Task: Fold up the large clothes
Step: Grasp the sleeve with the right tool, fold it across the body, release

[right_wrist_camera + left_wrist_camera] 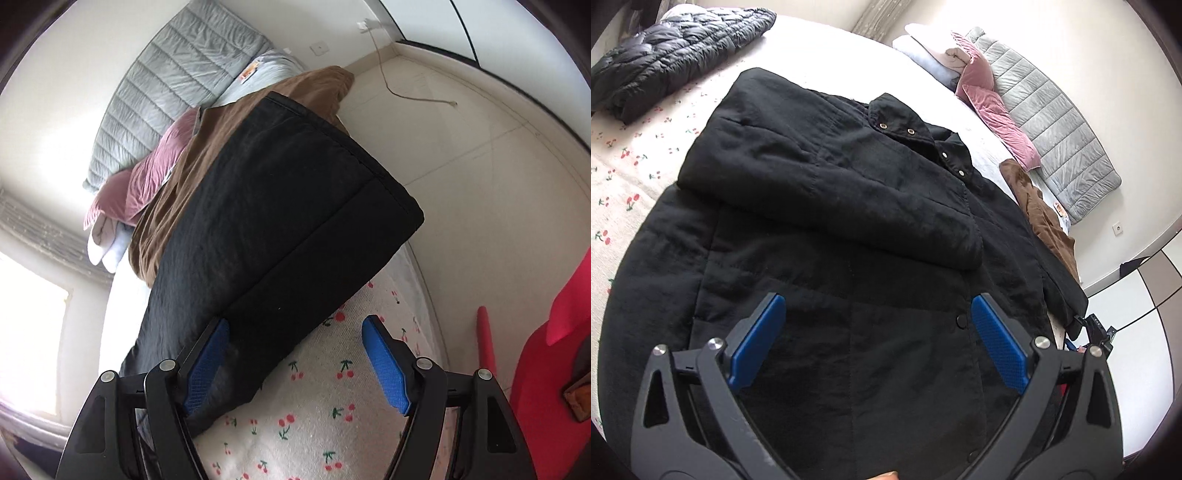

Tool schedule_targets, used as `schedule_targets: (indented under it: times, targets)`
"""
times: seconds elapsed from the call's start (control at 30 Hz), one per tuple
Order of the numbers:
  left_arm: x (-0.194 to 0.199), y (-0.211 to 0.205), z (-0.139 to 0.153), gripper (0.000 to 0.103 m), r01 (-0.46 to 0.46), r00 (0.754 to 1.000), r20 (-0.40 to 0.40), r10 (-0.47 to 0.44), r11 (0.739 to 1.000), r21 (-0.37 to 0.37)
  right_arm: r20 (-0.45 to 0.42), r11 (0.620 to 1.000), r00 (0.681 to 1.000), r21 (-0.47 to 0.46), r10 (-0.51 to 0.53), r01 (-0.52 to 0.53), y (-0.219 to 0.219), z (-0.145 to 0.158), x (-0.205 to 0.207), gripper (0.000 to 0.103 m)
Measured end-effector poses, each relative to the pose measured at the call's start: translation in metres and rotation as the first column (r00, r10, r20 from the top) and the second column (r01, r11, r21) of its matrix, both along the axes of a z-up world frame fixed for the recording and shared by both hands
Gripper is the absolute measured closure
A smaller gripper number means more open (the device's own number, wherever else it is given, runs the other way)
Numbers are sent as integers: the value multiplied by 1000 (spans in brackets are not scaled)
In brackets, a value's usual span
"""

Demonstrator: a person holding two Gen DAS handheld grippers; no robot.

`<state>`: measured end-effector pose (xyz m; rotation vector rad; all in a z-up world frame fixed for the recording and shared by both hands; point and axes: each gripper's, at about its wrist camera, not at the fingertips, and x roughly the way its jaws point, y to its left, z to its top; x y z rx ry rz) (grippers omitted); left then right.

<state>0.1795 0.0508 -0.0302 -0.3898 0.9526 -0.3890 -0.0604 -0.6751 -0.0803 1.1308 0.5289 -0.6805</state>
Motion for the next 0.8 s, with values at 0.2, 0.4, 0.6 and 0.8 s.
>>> schedule_targets:
  times: [0.2, 0.4, 0.6, 0.8]
  targets:
    - [0, 3, 2, 3, -25, 998, 64, 25, 1000, -6, 28, 997, 998, -47, -56, 57, -9, 1, 7, 30]
    - [2, 8, 1, 3, -36, 997, 72, 38, 999, -27, 10, 974, 992, -190, -123, 123, 1, 37, 1, 93]
    - [2, 17, 6, 3, -65, 993, 97, 69, 997, -43, 39, 936, 999, -353, 12, 2, 17, 113, 13, 97]
    - [5, 19, 7, 3, -70, 993, 96, 73, 997, -29, 108, 858, 976, -502, 191, -112, 71, 202, 45, 98]
